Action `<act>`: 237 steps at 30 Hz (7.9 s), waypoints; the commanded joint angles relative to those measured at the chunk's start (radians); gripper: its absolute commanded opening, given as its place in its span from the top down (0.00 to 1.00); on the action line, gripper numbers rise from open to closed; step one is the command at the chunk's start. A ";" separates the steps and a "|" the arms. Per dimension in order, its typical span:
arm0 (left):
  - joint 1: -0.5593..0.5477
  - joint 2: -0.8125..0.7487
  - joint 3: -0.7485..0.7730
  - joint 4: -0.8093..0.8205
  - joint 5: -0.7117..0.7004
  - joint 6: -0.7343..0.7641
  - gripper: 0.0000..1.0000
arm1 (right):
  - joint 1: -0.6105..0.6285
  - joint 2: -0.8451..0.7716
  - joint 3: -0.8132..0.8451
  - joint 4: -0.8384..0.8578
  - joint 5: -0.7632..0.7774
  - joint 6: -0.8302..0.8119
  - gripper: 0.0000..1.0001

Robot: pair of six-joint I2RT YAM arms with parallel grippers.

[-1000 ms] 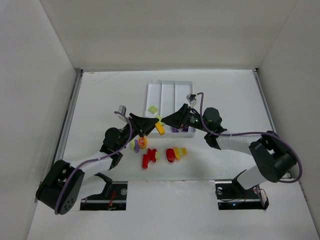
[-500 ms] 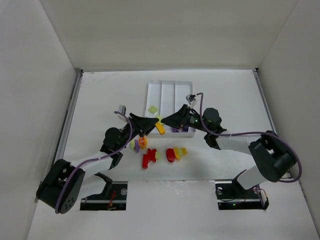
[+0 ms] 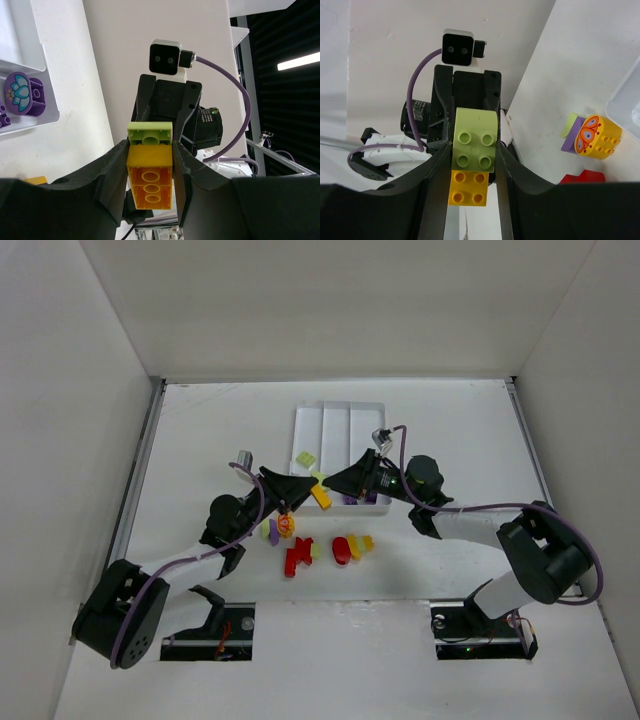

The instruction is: Sort the legos into containers by color

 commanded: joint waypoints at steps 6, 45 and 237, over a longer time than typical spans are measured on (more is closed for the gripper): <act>0.022 -0.072 -0.001 -0.031 0.005 0.060 0.52 | -0.032 0.019 0.009 0.070 0.034 -0.005 0.69; -0.046 -0.039 0.085 -0.131 -0.053 0.203 0.74 | -0.012 0.062 0.012 0.110 0.045 0.047 0.69; -0.445 -0.250 0.228 -1.505 -1.005 0.497 0.75 | 0.291 0.077 0.198 -0.617 0.537 -0.508 0.31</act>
